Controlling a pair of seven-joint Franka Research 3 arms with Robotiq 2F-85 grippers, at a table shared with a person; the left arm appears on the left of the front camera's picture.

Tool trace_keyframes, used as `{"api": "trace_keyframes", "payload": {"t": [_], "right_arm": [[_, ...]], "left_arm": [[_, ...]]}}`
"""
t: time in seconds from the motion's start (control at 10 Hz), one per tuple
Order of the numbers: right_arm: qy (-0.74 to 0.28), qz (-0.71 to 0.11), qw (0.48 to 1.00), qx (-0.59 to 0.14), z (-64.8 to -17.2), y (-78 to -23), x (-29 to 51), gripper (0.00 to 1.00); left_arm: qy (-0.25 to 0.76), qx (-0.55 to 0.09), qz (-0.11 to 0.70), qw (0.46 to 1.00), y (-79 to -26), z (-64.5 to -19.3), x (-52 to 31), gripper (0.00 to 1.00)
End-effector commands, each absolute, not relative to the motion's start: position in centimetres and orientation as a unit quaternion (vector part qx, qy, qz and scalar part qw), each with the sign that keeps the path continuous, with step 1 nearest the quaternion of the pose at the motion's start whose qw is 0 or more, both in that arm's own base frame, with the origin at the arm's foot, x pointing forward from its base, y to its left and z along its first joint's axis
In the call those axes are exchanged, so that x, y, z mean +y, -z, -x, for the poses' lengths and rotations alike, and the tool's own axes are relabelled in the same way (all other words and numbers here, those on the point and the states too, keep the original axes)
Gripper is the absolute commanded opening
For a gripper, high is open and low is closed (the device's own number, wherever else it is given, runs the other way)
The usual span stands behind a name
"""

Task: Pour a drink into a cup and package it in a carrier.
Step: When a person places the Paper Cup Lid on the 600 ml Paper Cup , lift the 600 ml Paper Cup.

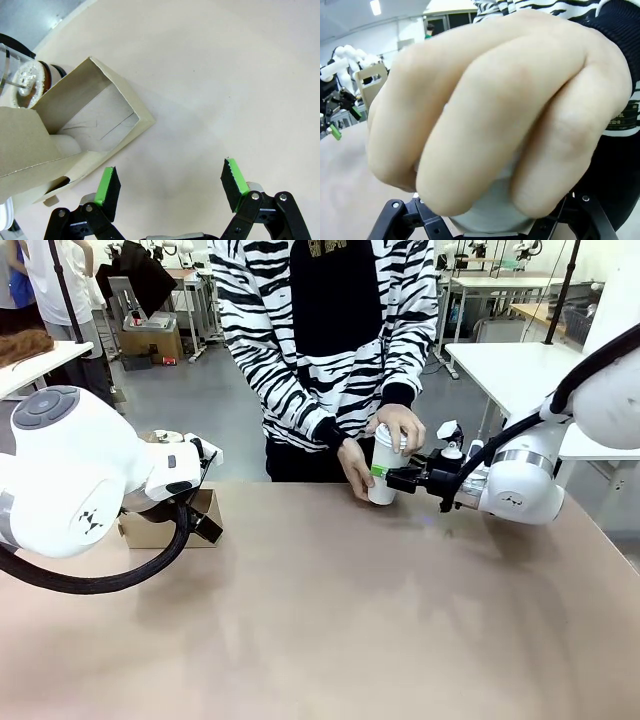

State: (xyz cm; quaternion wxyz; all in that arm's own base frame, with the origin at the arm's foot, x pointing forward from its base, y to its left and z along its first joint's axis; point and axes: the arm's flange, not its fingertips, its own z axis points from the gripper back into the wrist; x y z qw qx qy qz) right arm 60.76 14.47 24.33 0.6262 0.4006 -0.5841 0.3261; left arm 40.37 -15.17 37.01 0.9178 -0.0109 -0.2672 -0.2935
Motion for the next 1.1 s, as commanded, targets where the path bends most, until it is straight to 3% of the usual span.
{"api": "trace_keyframes", "payload": {"t": [0.0, 1.0], "right_arm": [[-0.325, -0.400, 0.626, -0.585, -60.90, -24.78, 14.74, 0.80], [-0.325, -0.400, 0.626, -0.585, -60.90, -24.78, 14.74, 0.80]], "left_arm": [[0.294, -0.268, 0.012, 0.918, -37.05, -40.35, -15.17, 1.00], [0.294, -0.268, 0.012, 0.918, -37.05, -40.35, -15.17, 1.00]]}}
